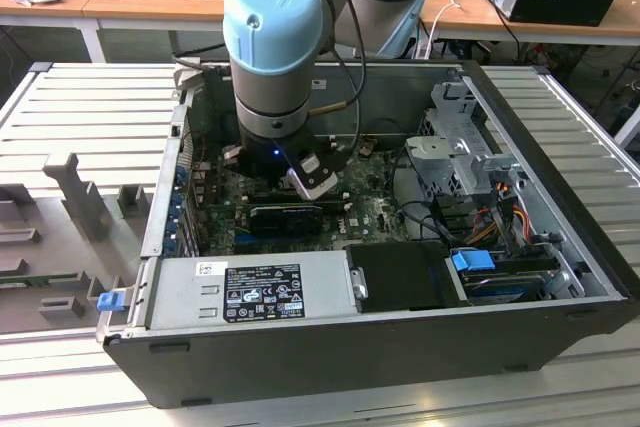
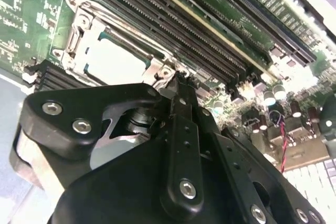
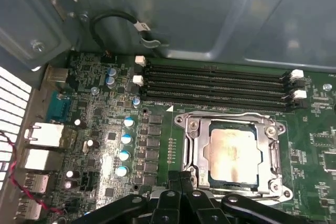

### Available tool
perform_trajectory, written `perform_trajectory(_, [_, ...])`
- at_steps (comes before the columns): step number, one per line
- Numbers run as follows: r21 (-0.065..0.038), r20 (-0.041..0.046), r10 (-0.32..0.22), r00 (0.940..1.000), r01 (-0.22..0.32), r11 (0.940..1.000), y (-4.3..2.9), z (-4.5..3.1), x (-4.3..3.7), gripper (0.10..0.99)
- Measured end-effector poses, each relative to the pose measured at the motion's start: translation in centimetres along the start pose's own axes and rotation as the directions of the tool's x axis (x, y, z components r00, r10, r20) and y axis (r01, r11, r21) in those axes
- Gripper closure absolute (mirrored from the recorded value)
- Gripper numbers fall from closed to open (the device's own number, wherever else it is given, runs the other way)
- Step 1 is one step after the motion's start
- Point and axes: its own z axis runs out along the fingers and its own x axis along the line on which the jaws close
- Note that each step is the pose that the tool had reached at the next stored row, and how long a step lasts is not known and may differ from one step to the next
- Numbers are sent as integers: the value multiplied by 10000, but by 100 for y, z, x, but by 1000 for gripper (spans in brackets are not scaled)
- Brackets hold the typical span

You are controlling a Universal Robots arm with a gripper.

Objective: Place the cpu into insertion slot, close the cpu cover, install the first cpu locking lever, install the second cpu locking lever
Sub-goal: 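Install the second cpu locking lever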

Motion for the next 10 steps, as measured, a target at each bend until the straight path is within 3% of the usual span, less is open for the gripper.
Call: perform_trajectory(10, [1, -1, 0, 10000, 0, 10000, 50, -145, -4, 980])
